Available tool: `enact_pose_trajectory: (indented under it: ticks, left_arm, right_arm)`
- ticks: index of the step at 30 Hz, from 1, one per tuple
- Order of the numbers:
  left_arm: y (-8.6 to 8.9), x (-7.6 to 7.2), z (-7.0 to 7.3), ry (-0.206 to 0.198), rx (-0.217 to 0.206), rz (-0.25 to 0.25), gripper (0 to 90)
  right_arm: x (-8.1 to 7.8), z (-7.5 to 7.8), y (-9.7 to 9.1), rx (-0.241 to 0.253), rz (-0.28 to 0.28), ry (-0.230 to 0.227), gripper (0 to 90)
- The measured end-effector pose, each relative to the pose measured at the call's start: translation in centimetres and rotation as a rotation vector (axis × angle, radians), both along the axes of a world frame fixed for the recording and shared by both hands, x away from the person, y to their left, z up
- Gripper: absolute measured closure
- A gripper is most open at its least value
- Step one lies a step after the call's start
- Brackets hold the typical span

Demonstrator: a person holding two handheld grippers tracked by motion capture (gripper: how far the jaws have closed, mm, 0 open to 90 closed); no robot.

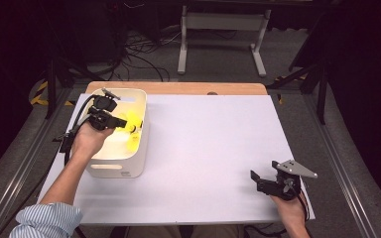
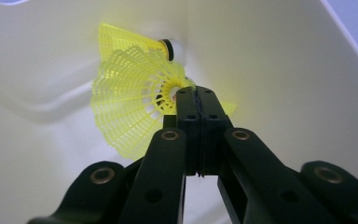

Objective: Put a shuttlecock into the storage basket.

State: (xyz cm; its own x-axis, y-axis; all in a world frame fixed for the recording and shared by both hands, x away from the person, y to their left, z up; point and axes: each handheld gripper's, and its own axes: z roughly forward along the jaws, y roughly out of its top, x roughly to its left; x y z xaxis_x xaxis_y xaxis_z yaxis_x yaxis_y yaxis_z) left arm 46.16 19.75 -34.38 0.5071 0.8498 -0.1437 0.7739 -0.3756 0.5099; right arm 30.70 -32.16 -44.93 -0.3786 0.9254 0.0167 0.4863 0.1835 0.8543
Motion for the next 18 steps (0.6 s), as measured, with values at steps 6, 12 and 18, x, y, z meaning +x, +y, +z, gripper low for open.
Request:
enact_pose_trajectory:
  ticks: [6, 12, 18]
  left_arm:
    - [-0.08, 0.22, -0.23, 0.011, 0.001, -0.001, 89.8]
    - [-0.15, 0.35, -0.41, 0.019, 0.004, 0.0, 89.6]
    - [-0.33, 0.45, -0.51, 0.022, 0.002, -0.003, 89.5]
  right_arm:
    - [0.01, -0.02, -0.06, 0.002, -0.002, 0.001, 11.0]
    - [0.0, -0.03, -0.02, 0.0, 0.001, 0.0, 11.1]
    - [0.01, -0.03, 0.0, -0.001, 0.002, 0.0, 11.2]
